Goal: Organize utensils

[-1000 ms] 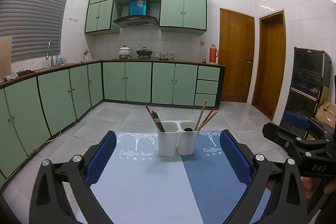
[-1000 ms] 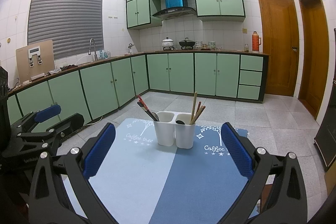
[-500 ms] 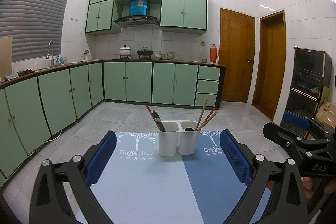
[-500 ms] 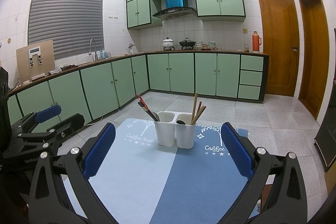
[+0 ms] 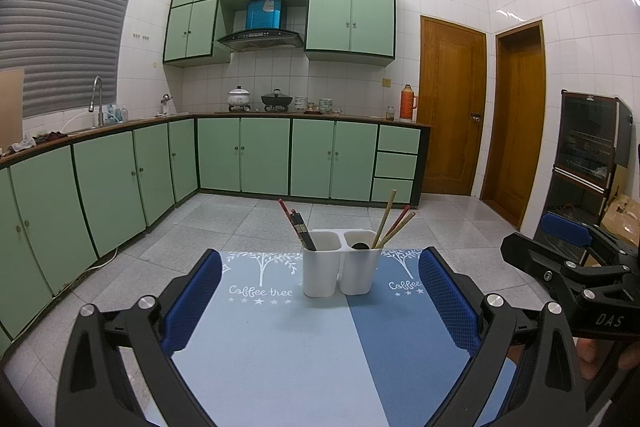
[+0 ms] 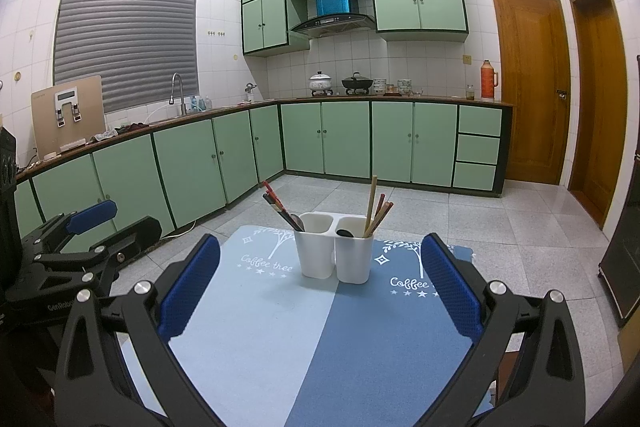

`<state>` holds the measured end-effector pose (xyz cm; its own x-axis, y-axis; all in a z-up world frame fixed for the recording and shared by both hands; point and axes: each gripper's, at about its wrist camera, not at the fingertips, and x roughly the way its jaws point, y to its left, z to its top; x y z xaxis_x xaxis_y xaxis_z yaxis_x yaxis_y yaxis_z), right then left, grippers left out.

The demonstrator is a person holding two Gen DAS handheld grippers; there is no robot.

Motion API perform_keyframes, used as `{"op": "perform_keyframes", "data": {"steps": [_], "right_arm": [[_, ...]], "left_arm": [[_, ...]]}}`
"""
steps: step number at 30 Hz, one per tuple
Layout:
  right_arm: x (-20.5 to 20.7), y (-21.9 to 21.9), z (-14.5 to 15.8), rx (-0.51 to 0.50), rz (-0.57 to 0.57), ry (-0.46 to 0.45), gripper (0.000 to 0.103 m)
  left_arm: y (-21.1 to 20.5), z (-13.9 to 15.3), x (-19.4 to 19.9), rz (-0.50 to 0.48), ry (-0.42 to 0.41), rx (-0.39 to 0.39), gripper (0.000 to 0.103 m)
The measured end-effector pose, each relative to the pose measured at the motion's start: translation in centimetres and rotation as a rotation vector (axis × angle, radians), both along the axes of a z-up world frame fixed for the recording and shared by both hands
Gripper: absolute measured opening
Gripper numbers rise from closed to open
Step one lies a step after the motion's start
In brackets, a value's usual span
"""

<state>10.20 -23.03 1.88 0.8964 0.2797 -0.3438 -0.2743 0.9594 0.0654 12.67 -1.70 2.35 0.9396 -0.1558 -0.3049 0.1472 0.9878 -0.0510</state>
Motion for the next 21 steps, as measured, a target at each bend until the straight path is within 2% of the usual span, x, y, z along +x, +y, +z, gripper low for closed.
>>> {"op": "perform_keyframes", "data": {"steps": [21], "right_arm": [[-0.01,0.04,-0.04,0.0,0.0,0.001,0.098]], "left_arm": [[0.31,-0.11,0.13,0.003,0.001,0.0,0.097]]}}
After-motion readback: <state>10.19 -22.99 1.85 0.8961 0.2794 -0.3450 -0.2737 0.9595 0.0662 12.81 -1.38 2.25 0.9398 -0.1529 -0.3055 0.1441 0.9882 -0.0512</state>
